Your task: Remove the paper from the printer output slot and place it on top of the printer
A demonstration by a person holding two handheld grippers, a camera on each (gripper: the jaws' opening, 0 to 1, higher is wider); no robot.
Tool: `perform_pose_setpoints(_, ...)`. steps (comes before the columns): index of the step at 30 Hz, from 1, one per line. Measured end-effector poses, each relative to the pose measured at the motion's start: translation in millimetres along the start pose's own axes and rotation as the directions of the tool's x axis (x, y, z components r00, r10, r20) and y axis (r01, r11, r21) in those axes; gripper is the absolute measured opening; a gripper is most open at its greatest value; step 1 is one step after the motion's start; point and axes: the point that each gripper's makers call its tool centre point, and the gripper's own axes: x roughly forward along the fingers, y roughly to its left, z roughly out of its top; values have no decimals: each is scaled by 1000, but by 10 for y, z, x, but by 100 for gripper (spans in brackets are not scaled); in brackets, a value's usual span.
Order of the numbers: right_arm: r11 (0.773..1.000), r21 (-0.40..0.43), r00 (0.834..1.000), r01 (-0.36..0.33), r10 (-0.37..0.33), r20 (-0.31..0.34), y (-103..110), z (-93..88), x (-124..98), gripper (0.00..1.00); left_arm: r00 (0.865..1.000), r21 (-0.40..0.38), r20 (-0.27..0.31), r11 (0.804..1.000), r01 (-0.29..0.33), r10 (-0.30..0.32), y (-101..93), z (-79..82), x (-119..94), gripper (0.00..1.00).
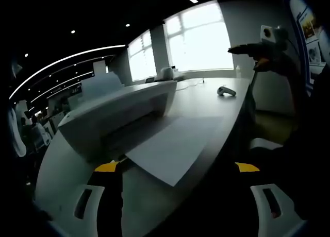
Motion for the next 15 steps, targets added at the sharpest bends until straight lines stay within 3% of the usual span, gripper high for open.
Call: perform_pose_setpoints(15,1000,4,1000,2,-2,-3,-20,-33,7,83,1000,5,-5,1000,3,-3,-54,17,44,90)
